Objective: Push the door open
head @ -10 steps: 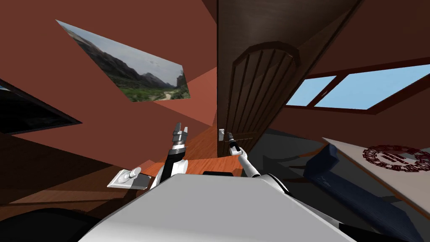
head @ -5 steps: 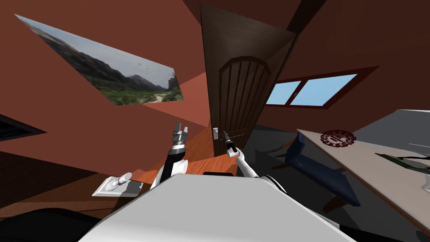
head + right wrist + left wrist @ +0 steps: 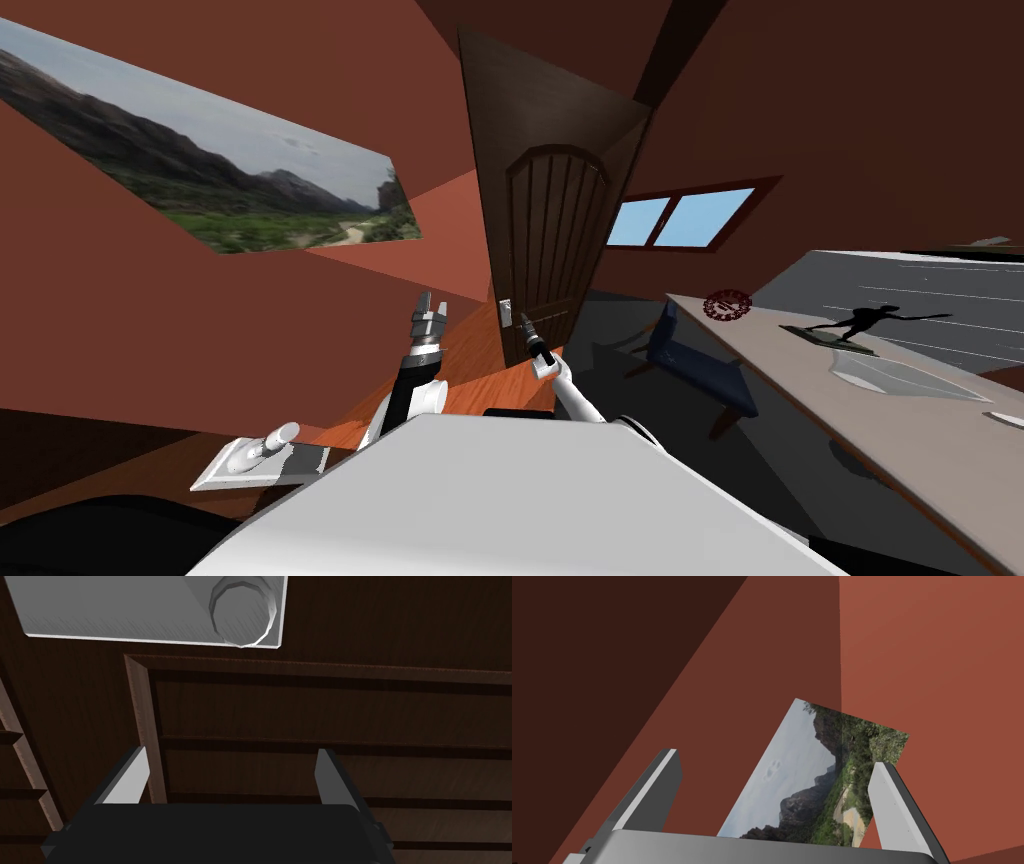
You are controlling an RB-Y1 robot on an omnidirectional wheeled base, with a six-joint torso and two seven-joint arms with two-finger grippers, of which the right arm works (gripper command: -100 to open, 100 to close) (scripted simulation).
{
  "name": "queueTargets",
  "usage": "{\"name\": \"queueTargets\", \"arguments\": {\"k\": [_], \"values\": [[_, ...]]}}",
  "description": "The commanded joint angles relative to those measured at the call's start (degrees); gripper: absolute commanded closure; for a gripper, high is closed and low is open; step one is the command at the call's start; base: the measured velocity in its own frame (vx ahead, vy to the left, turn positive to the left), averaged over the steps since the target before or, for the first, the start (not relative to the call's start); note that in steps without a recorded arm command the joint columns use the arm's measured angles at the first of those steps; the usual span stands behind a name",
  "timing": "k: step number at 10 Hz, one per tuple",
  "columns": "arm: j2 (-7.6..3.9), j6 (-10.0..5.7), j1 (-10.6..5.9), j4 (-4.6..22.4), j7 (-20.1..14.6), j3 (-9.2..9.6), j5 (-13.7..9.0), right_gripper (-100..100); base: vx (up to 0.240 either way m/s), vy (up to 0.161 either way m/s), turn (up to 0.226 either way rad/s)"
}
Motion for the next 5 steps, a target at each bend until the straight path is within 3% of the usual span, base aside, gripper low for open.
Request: {"name": "queueTargets", "arguments": {"k": [1,3,4,5], "values": [[1.50,0.11,0.59,-0.52,-0.14,1.39,0.37,-100,-0.096,0.034,-0.101],[1.79,0.07,0.49,-0.25,0.09,1.22,0.41,-100,-0.052,0.024,-0.051],[0.14,-0.11,0.44,-0.09,0.16,1.11,0.42,-100,0.072,0.034,0.028],[-0.75,-0.21,0.40,0.01,0.21,1.00,0.42,-100,0.150,0.085,0.018]]}}
